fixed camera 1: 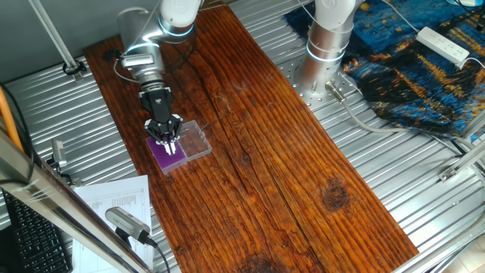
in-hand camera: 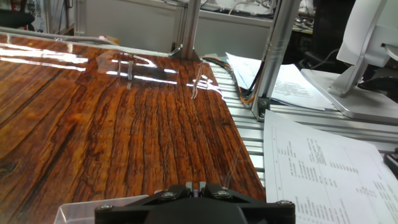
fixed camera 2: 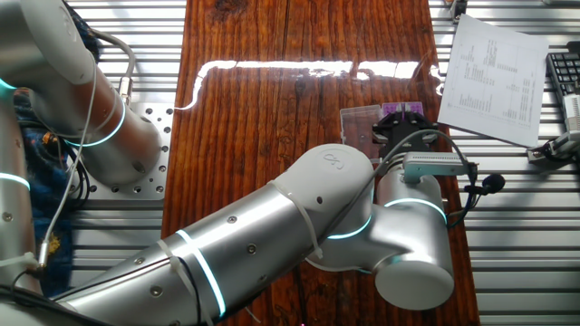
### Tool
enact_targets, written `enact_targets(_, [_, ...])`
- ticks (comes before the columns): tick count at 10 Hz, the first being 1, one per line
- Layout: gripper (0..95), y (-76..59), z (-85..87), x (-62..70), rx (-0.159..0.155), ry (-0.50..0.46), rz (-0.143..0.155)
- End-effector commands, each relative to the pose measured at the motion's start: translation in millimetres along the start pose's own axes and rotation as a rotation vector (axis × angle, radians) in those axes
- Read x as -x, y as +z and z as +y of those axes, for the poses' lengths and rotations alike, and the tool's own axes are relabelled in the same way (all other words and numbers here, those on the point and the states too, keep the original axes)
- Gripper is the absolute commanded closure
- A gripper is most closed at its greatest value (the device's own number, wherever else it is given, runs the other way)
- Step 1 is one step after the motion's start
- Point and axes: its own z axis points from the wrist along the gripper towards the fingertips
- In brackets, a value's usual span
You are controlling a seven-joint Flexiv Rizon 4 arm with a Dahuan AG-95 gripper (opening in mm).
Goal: Insert a small pipette tip into the holder for small pipette tips
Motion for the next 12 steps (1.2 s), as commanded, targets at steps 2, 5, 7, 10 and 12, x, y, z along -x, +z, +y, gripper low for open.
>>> enact_targets(2, [95.0,-0.9,-0.5,0.5,0.001,-0.001,0.007])
enact_targets(5, [95.0,-0.4,-0.3,-0.9,0.001,-0.006,0.013])
enact_targets(7, [95.0,0.8,0.3,-1.9,-0.001,-0.007,0.01])
enact_targets(10, [95.0,2.3,1.4,-1.3,-0.001,-0.003,0.008])
enact_targets(12, [95.0,2.9,1.8,-0.9,-0.001,-0.001,0.007])
